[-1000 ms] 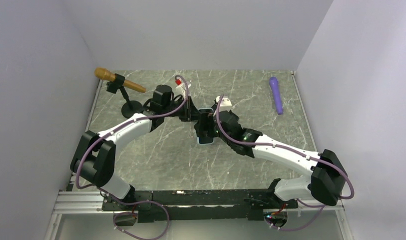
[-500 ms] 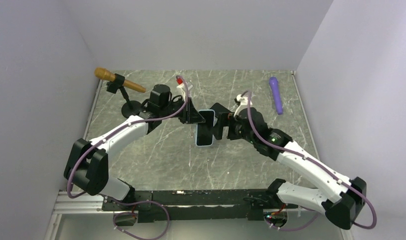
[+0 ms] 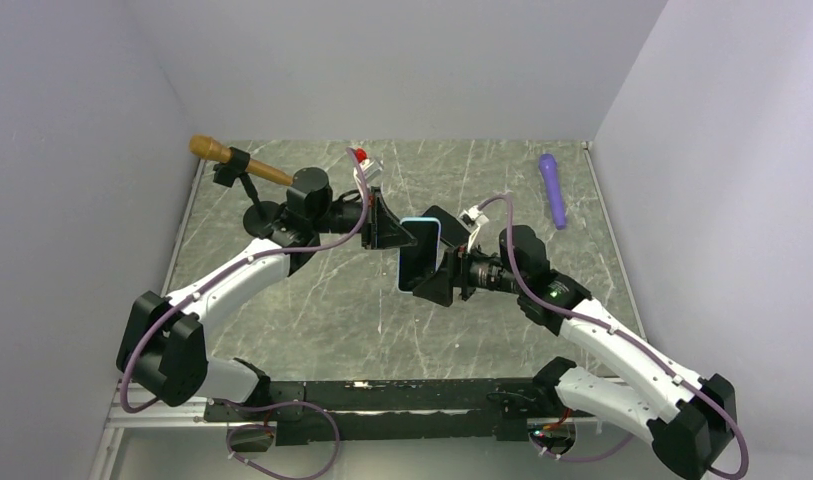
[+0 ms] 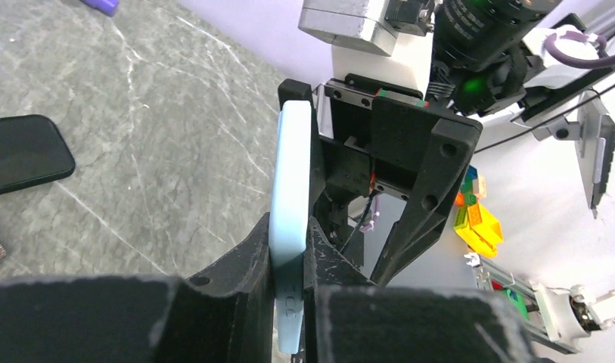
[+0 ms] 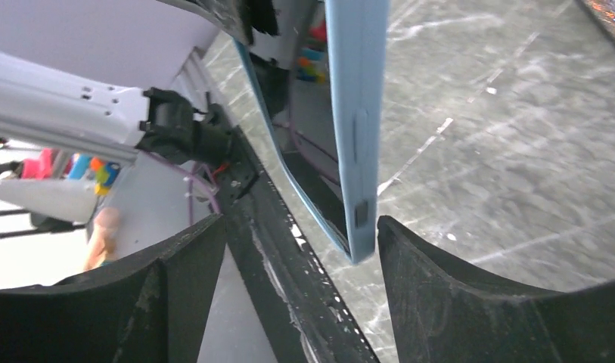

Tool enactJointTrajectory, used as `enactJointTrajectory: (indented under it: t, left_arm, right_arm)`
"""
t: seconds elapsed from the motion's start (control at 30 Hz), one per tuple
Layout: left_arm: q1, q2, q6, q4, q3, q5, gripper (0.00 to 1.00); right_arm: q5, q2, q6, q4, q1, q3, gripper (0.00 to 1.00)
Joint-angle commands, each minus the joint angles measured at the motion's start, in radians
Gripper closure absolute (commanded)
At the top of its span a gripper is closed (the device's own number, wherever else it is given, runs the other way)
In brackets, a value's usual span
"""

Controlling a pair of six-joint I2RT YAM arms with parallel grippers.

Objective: Take the phone out of the phone case
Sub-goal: Adjust the phone.

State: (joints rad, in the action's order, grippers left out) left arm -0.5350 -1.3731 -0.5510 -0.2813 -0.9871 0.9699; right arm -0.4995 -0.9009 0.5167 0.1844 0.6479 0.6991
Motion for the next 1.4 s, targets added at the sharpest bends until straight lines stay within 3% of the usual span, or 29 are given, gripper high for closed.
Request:
enactJointTrajectory:
  t: [0.0,0.13,0.27,0.37,0.43,0.5,0.67,0.87,0.97,1.07,1.13,1.17,1.2,1.27,1.3,1.37]
  left_arm:
    - [-0.010,0.027,-0.075,-0.174,0.002,0.085,1.00]
    - [-0.015,0.025,-0.070,-0.160,-0.001,0.078,1.00]
    - [-0.020,0.023,-0.013,-0.053,-0.033,0.052,0.99]
    - [-0.026,0.006,0.009,0.006,-0.055,0.040,0.75]
    - [-0.029,-0.011,0.015,0.029,-0.066,0.049,0.59]
    - [-0.028,-0.028,0.040,0.078,-0.098,0.064,0.55]
    - [-0.031,-0.041,0.088,0.145,-0.126,0.086,0.67]
    - [-0.035,-0.030,0.164,0.208,-0.153,0.172,0.63]
    - [-0.051,-0.016,0.151,0.157,-0.130,0.201,0.70]
    - [-0.070,-0.003,0.120,0.098,-0.114,0.232,0.94]
    - [-0.072,0.022,0.133,0.115,-0.106,0.199,1.00]
    - [-0.071,0.040,0.158,0.133,-0.105,0.167,1.00]
    - [-0.070,0.066,0.186,0.183,-0.106,0.118,1.00]
    - [-0.065,0.121,0.212,0.206,-0.087,-0.018,1.00]
    - [-0.058,0.154,0.195,0.187,-0.066,-0.077,1.00]
    - [-0.027,0.225,0.141,0.126,-0.018,-0.172,1.00]
  right_arm:
    - [-0.111,-0.016,0.008,-0.179,-0.002,-0.007,0.27]
    - [-0.117,-0.050,0.018,-0.250,-0.001,-0.007,0.46]
    - [-0.112,-0.056,0.033,-0.311,-0.001,-0.022,0.72]
    - [-0.095,-0.065,0.004,-0.294,-0.002,-0.006,1.00]
    - [-0.117,-0.086,-0.044,-0.266,-0.002,0.020,1.00]
    - [-0.136,-0.103,-0.079,-0.231,-0.002,0.046,1.00]
    - [-0.165,-0.122,-0.160,-0.131,-0.003,0.094,1.00]
    - [-0.254,-0.166,-0.249,0.018,-0.004,0.165,1.00]
    - [-0.290,-0.167,-0.243,0.009,-0.004,0.156,1.00]
    - [-0.324,-0.185,-0.240,0.016,-0.004,0.167,1.00]
    - [-0.271,-0.187,-0.225,0.035,-0.006,0.178,0.99]
    - [-0.228,-0.182,-0.209,0.040,-0.008,0.181,0.91]
    - [-0.189,-0.177,-0.178,0.037,-0.012,0.178,0.65]
    - [-0.134,-0.161,-0.098,0.000,-0.022,0.156,0.26]
    - [-0.109,-0.153,-0.056,-0.018,-0.023,0.143,0.13]
    - [-0.064,-0.127,0.028,-0.099,-0.022,0.093,0.01]
